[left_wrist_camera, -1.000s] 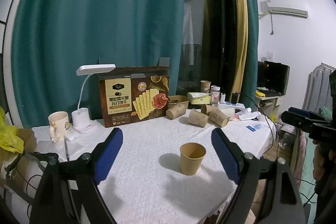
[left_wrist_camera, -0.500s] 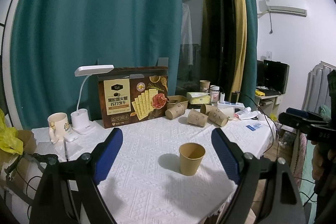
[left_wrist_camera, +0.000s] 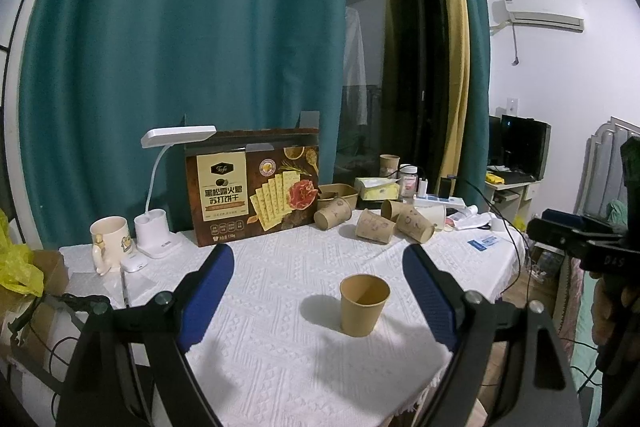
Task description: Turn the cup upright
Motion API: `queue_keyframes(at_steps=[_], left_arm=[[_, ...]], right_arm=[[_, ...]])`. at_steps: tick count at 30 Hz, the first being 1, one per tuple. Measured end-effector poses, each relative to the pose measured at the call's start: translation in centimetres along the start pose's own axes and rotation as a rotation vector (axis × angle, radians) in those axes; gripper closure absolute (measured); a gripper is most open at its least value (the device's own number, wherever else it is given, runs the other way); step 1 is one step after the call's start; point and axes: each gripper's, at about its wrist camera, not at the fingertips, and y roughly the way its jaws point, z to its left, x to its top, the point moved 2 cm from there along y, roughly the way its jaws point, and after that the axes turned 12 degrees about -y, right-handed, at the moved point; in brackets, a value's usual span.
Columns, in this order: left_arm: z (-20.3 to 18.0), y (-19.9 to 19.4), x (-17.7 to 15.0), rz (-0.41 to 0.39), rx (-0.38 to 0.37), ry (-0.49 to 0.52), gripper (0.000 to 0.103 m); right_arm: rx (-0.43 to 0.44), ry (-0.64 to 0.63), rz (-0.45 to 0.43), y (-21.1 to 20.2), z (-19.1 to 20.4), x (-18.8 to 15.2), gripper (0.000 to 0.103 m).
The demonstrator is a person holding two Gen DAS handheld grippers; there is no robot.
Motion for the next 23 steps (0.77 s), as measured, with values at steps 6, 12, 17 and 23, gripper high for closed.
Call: queue_keyframes(at_steps=[6,12,17,23], left_arm=[[-0.33,0.36,0.27,0.005,0.002,0.004,0.016],[-0.53,0.46,0.23,0.005,-0.002,0.003,0.016],[-0.41,0.39,0.12,0.009,-0.006,0.001,0.016],[-0.56,0.64,-0.07,0.017,-0.024,0.006,0.016]], right_arm=[[0.0,0.008,0.003,0.14,-0.14,-0.35,0.022],[-0.004,0.012,0.007,0.04,-0.19,-0.56,0.022],[-0.007,0.012,0.009,-0.11,-0.49,-0.56,0.022],[-0.006,0.011,0.01,-0.06,-0.45,-0.51,0.022]])
